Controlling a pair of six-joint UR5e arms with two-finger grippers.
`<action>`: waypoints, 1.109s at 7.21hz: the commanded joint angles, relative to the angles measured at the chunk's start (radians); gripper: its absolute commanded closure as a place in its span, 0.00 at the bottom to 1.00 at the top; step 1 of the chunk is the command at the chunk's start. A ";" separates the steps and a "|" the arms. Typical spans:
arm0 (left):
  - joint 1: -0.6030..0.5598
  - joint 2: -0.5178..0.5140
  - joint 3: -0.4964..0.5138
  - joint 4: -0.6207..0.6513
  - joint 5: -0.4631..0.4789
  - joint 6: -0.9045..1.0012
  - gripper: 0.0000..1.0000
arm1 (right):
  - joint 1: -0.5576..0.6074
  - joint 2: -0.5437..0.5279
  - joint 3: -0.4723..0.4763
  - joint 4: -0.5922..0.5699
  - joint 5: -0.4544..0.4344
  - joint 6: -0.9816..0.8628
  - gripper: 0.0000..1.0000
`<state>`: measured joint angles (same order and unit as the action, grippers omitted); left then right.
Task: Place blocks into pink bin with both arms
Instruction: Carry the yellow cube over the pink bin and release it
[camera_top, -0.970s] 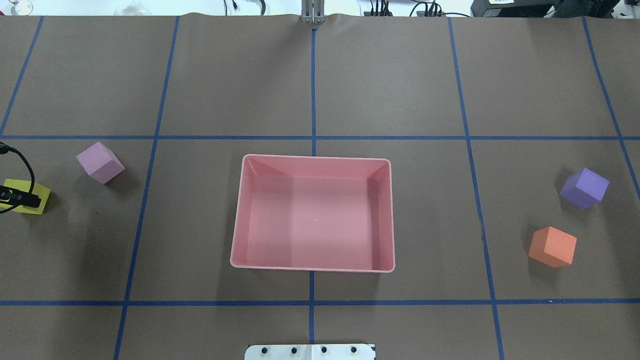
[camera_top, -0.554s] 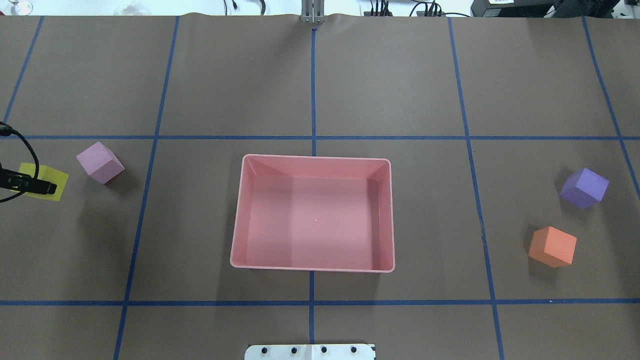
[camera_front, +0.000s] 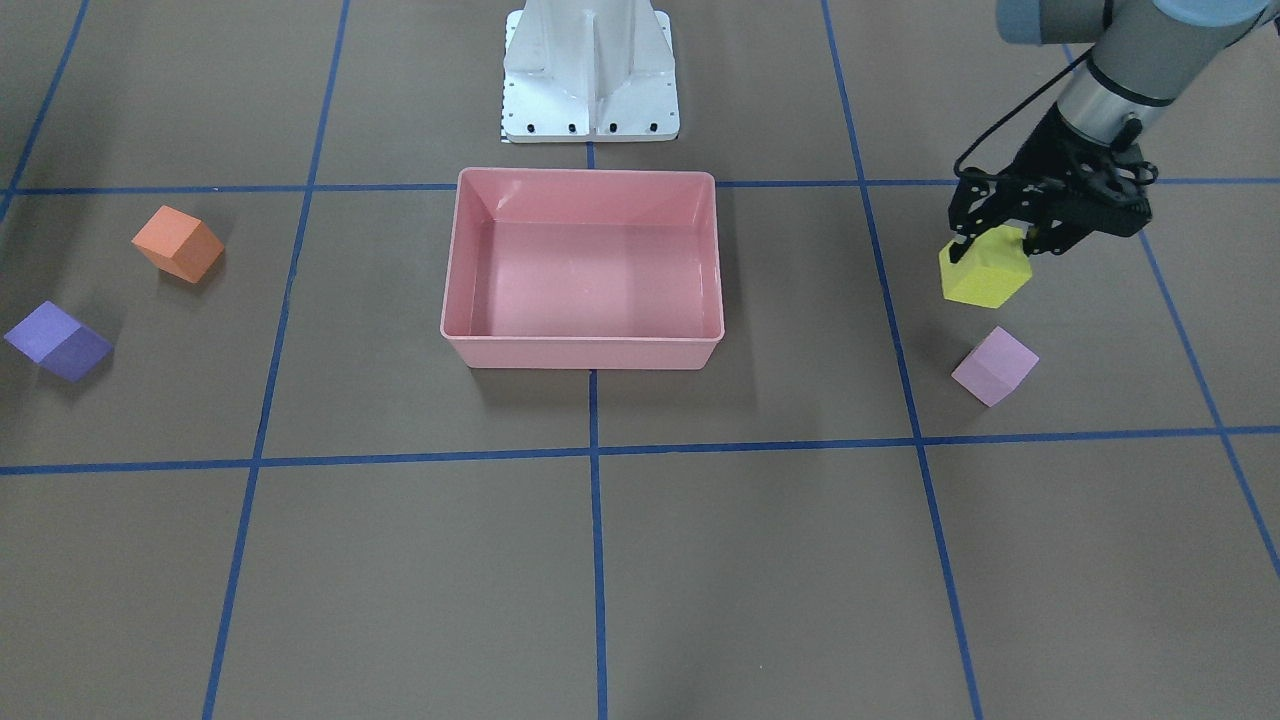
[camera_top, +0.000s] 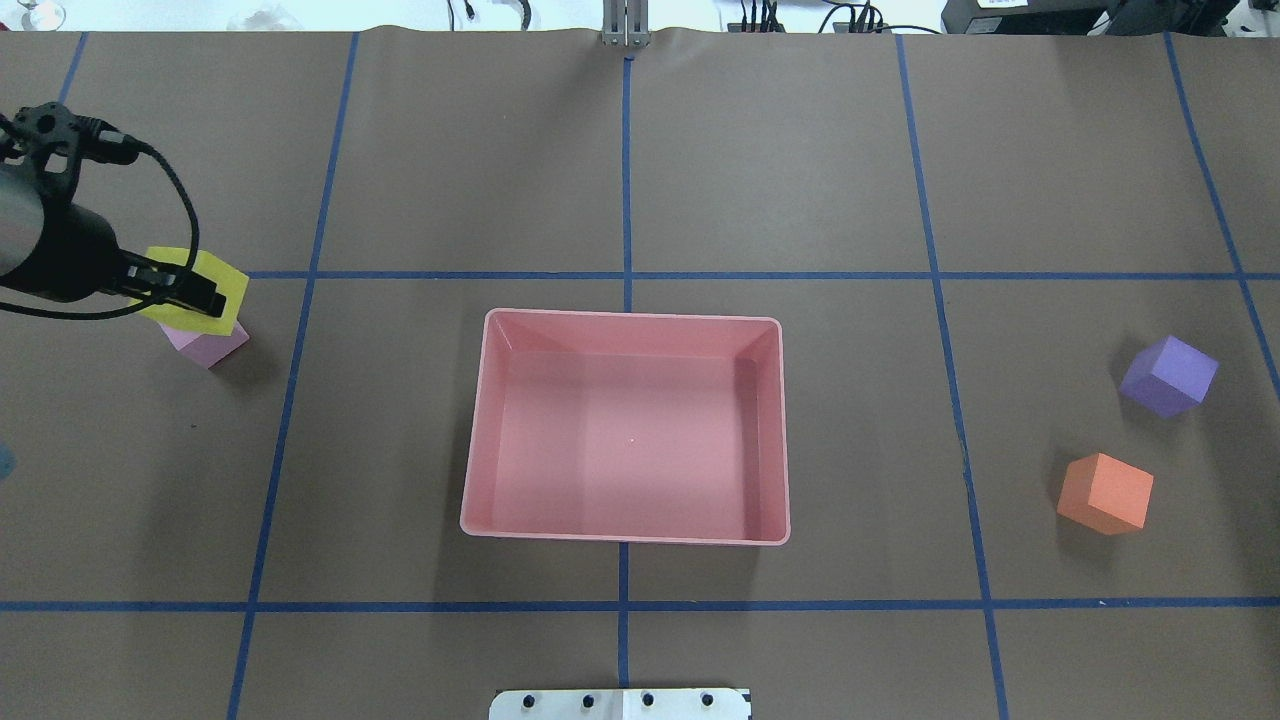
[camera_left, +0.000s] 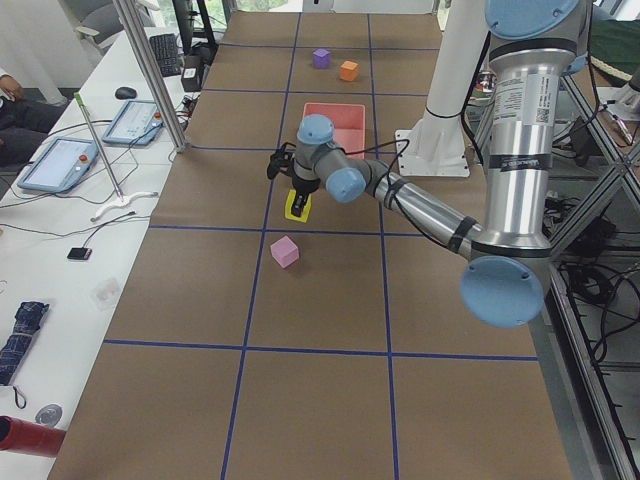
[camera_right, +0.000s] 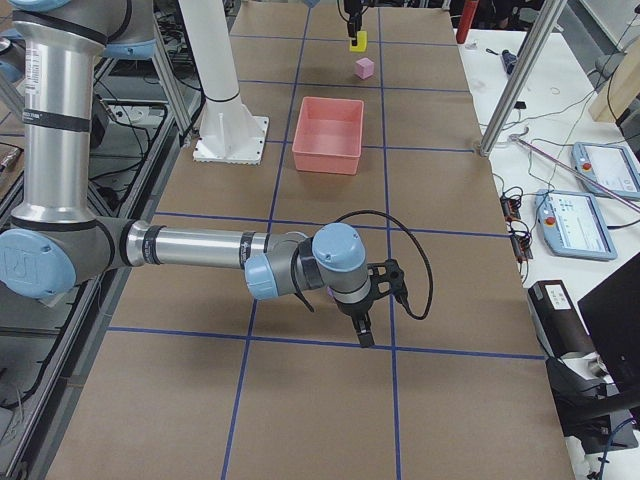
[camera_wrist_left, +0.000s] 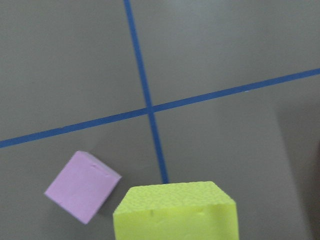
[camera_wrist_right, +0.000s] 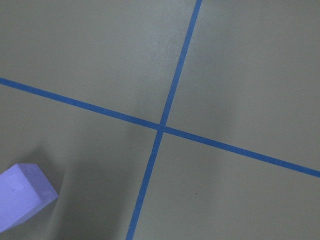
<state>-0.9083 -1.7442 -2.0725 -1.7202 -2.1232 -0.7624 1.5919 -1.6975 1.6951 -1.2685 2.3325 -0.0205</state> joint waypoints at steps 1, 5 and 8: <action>0.162 -0.273 -0.011 0.210 0.032 -0.218 0.78 | -0.048 0.004 0.055 0.001 0.027 0.156 0.00; 0.506 -0.613 0.118 0.404 0.336 -0.437 0.74 | -0.163 0.002 0.075 0.081 0.018 0.364 0.00; 0.606 -0.636 0.137 0.402 0.511 -0.471 0.00 | -0.271 -0.025 0.087 0.303 0.002 0.705 0.00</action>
<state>-0.3250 -2.3746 -1.9270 -1.3184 -1.6624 -1.2132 1.3694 -1.7074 1.7763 -1.0509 2.3413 0.5539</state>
